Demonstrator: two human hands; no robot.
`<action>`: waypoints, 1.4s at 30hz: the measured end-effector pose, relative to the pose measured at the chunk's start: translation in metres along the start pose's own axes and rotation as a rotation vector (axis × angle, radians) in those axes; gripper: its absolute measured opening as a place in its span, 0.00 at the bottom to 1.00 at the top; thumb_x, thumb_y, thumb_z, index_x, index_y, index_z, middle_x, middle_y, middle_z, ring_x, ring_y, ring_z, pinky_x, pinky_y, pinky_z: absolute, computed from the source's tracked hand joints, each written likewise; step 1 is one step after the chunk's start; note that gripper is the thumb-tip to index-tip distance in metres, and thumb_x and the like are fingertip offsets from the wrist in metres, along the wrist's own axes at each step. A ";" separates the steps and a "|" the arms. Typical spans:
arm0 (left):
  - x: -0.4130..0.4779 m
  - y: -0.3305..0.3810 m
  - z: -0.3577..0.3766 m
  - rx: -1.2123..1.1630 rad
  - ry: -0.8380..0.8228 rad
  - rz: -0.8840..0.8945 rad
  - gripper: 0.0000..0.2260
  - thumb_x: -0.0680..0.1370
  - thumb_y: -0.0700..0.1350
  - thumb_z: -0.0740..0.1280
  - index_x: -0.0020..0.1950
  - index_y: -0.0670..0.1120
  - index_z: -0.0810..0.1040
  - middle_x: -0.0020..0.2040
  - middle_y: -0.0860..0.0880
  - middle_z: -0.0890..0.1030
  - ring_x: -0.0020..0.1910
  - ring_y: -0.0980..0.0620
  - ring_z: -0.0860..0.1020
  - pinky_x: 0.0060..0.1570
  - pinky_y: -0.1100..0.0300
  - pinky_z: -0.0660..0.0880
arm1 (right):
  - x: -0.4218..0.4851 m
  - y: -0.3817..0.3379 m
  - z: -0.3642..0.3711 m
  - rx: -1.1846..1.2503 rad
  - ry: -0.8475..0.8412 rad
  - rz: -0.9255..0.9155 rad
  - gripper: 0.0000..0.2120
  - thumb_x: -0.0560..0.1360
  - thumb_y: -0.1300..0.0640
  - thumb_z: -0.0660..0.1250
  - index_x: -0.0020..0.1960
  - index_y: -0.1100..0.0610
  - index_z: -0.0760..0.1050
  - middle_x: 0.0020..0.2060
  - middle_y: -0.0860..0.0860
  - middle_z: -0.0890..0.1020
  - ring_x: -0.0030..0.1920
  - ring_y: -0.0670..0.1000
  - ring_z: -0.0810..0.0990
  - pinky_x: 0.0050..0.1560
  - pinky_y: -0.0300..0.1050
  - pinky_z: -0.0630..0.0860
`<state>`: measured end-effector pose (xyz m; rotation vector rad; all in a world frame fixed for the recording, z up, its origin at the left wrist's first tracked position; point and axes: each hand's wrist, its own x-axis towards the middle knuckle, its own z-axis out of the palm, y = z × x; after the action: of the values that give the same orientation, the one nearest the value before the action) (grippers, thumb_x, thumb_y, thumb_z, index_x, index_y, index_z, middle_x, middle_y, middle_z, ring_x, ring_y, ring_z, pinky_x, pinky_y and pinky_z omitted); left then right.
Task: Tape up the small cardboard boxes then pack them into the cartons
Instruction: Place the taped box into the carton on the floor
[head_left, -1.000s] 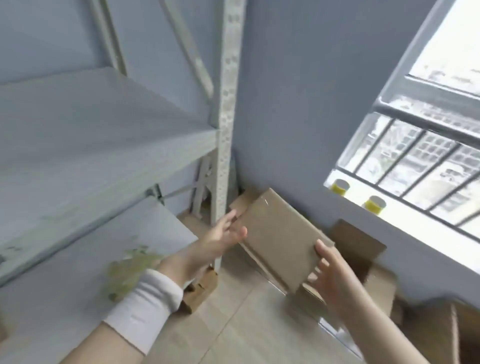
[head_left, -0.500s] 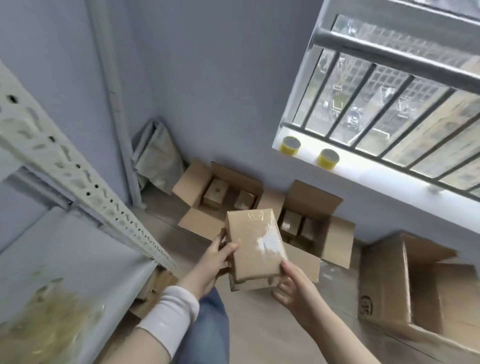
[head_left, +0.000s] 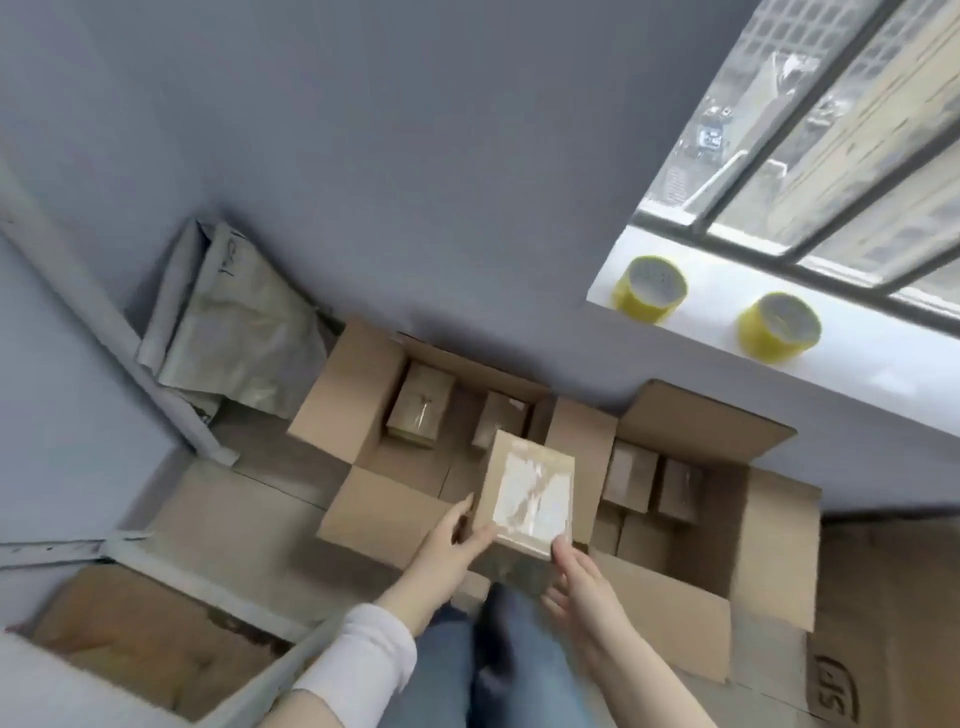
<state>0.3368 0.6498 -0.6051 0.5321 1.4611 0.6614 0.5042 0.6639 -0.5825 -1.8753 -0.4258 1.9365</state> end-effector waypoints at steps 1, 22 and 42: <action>0.021 -0.004 -0.005 0.035 0.006 -0.008 0.29 0.76 0.52 0.66 0.74 0.52 0.60 0.71 0.52 0.68 0.68 0.55 0.67 0.68 0.57 0.63 | 0.022 -0.002 0.004 -0.038 0.026 0.017 0.19 0.79 0.48 0.60 0.66 0.56 0.70 0.61 0.55 0.77 0.62 0.57 0.75 0.63 0.49 0.71; 0.422 -0.146 -0.027 0.106 0.104 0.175 0.26 0.78 0.44 0.64 0.74 0.52 0.59 0.70 0.53 0.67 0.70 0.54 0.65 0.70 0.51 0.63 | 0.448 0.029 0.061 0.108 0.414 0.046 0.22 0.79 0.54 0.62 0.69 0.63 0.67 0.62 0.59 0.76 0.61 0.59 0.75 0.62 0.50 0.72; -0.018 0.023 0.033 -0.278 0.278 -0.182 0.11 0.82 0.44 0.55 0.60 0.41 0.70 0.60 0.40 0.78 0.50 0.49 0.77 0.36 0.74 0.71 | 0.000 -0.040 0.048 -0.052 0.252 0.088 0.18 0.80 0.54 0.60 0.62 0.67 0.72 0.61 0.62 0.77 0.63 0.61 0.75 0.63 0.51 0.71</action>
<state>0.3679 0.6561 -0.5744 0.0917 1.6199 0.7995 0.4591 0.7023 -0.5607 -2.1710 -0.3230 1.7254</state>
